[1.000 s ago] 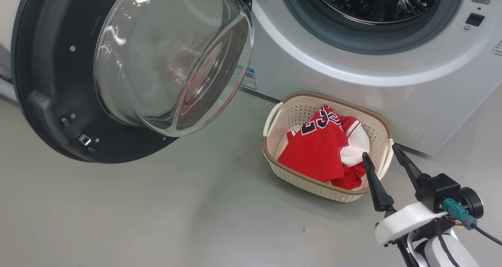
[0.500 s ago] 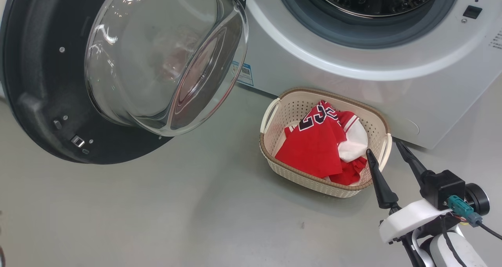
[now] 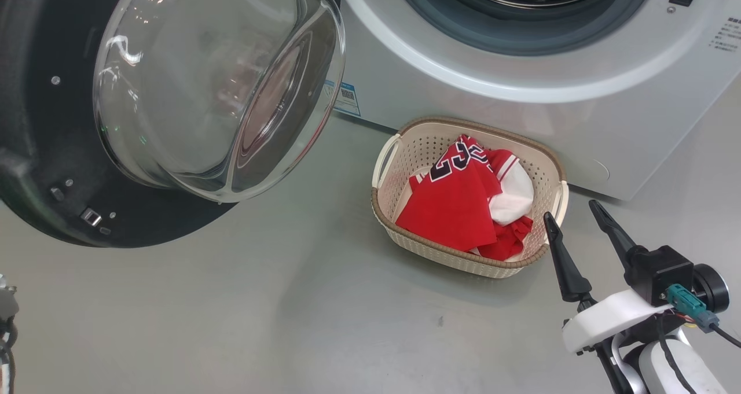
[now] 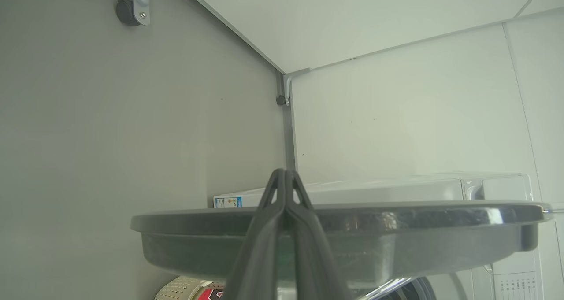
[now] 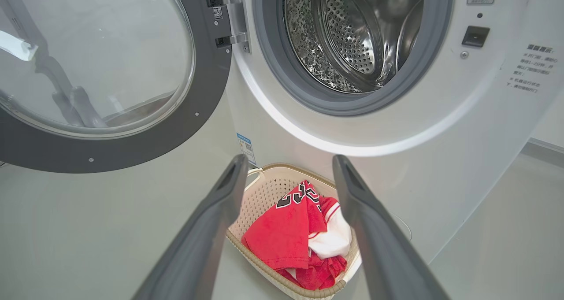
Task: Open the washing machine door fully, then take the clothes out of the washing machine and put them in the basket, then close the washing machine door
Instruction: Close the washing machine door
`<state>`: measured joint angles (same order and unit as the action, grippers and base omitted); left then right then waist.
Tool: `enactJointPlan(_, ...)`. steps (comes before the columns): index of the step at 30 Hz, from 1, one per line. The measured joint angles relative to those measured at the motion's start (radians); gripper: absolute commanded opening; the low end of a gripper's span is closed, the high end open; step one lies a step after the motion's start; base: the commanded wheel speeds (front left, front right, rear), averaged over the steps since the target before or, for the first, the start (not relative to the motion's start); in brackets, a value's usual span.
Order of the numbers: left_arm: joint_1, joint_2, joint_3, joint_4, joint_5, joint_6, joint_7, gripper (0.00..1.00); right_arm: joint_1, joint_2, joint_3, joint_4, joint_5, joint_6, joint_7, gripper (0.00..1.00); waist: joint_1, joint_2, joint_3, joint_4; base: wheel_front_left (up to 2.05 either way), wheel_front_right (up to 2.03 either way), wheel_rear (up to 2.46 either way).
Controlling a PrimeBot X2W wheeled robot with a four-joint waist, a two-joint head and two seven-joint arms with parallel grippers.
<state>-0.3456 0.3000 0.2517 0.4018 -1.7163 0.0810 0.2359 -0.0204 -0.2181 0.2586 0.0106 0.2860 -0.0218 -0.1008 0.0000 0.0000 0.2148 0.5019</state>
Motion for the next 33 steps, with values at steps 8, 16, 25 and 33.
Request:
enactJointPlan(8,-0.049,-0.002,-0.026,0.087,0.002,-0.051,0.035,0.00,0.000,-0.009,-0.015,-0.013,0.000,-0.007,0.001,1.00,0.0000,0.0000,0.019,-0.008,0.00,0.00,0.00)
enactJointPlan(16,-0.052,0.001,-0.051,0.131,-0.005,-0.097,0.099,0.00,0.000,-0.012,-0.016,-0.025,0.000,-0.007,0.007,1.00,0.0000,0.0000,0.026,0.000,0.00,0.00,0.00)
enactJointPlan(25,-0.054,-0.008,-0.078,0.146,-0.017,-0.143,0.170,0.00,0.002,-0.019,-0.022,-0.033,0.000,-0.012,0.008,1.00,0.0000,0.0000,0.032,0.018,0.00,0.00,0.00)
enactJointPlan(33,-0.052,-0.045,-0.105,0.141,-0.055,-0.171,0.240,0.00,0.002,-0.018,-0.022,-0.037,0.000,-0.012,0.009,1.00,0.0000,0.0000,0.032,0.026,0.00,0.00,0.00)
